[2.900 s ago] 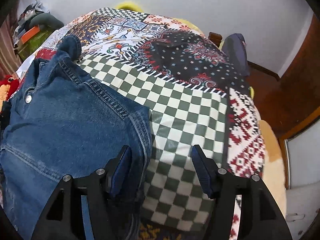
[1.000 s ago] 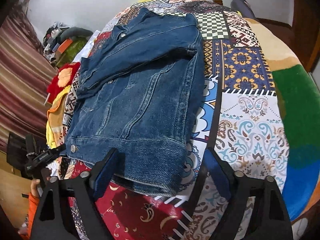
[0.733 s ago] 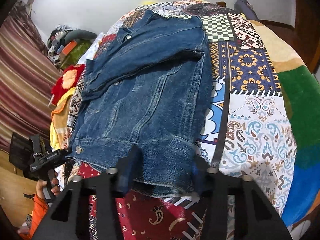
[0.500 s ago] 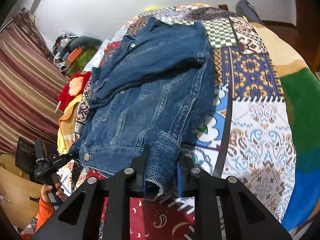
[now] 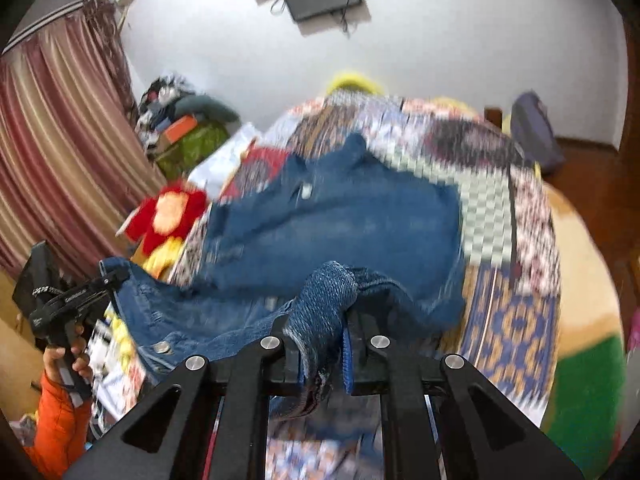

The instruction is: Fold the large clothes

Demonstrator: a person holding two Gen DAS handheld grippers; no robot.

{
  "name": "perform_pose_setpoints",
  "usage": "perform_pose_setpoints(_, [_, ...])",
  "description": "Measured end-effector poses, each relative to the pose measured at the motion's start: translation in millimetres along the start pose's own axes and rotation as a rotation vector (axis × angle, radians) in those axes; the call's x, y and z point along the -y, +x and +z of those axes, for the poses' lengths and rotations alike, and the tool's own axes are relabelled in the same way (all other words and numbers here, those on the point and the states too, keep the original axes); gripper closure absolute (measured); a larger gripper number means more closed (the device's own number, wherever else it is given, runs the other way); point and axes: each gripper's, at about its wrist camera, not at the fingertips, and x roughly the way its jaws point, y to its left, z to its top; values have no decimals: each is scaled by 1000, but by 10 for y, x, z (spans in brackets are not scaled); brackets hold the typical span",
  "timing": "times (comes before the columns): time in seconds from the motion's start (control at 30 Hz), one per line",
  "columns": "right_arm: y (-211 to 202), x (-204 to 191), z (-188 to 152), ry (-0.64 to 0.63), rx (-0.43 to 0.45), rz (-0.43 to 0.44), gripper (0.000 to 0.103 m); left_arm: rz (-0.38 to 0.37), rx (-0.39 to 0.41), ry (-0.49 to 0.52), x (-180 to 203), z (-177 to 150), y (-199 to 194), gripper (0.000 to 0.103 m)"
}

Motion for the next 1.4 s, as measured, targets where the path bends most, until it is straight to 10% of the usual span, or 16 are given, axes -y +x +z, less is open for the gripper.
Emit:
perform_pose_setpoints(0.4, [1015,597,1171,64,49,-101,93,21,-6,9,83,1082,1045,90])
perform_pose_setpoints(0.8, [2422,1310,1080,179,-159,-121,93,153,-223,-48,-426,884,2460,87])
perform_pose_setpoints(1.03, [2229,1416,1121,152,-177,-44,92,239,-233,102,-259,780,2570,84])
perform_pose_setpoints(1.4, [1669,1271,1288,83,-166,-11,90,249,-276,28,-308,842,2604,84])
